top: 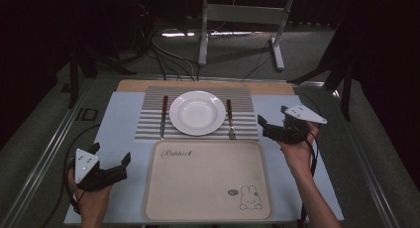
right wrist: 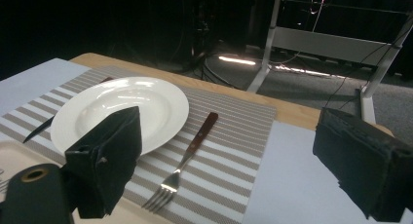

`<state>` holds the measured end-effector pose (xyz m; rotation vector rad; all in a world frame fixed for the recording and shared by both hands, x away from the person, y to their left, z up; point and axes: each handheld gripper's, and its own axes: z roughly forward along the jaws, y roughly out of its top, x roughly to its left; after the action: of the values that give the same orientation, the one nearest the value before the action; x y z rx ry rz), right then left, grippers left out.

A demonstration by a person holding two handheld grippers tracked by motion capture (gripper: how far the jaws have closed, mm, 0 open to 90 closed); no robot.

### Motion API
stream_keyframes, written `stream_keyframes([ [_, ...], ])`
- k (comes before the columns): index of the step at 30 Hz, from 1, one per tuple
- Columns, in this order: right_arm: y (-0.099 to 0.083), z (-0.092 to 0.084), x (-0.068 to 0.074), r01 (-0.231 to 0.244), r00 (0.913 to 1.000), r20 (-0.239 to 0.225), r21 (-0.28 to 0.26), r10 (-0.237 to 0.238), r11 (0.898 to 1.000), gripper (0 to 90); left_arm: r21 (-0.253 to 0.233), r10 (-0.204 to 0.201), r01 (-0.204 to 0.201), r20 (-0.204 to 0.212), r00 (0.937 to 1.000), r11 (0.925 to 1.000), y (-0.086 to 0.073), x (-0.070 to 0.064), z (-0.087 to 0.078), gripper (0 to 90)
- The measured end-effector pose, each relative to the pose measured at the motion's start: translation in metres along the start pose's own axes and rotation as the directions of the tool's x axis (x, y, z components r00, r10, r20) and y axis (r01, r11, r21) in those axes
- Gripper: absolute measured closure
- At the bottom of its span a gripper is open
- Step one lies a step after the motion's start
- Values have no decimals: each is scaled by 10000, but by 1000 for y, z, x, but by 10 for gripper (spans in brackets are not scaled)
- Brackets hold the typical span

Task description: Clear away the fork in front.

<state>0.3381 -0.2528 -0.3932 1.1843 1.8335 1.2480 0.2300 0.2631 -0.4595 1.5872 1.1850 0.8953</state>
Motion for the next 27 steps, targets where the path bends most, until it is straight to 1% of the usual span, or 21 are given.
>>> stream_keyframes([
  [3, 4, 6, 0, -35, 10000, 10, -34, 35, 10000, 105, 7, -16, 16, -4, 10000, 10000, 0, 0, 0, 0],
  [9, 10, 19, 2, -75, 10000, 27, 70, 75, 9999, 105, 3, -14, 14, 7, 10000, 10000, 0, 1, 0, 0],
  [14, 14, 26, 2, -72, 9999, 76, 85, 72, 9999, 105, 5, -7, 7, 11, 10000, 10000, 0, 1, 0, 0],
  [17, 17, 32, 2, -310, 9995, -32, 57, 310, 9995, 105, 1, -8, 8, 16, 10000, 10000, 0, 1, 0, 0],
  [19, 19, 35, 3, -372, 9993, -48, 36, 372, 9993, 105, 5, -7, 7, 19, 10000, 10000, 0, 1, 0, 0],
  [27, 24, 47, 6, -340, 9994, -17, 135, 340, 9993, 105, 2, -6, 6, 24, 10000, 10000, 0, 1, 0, 0],
])
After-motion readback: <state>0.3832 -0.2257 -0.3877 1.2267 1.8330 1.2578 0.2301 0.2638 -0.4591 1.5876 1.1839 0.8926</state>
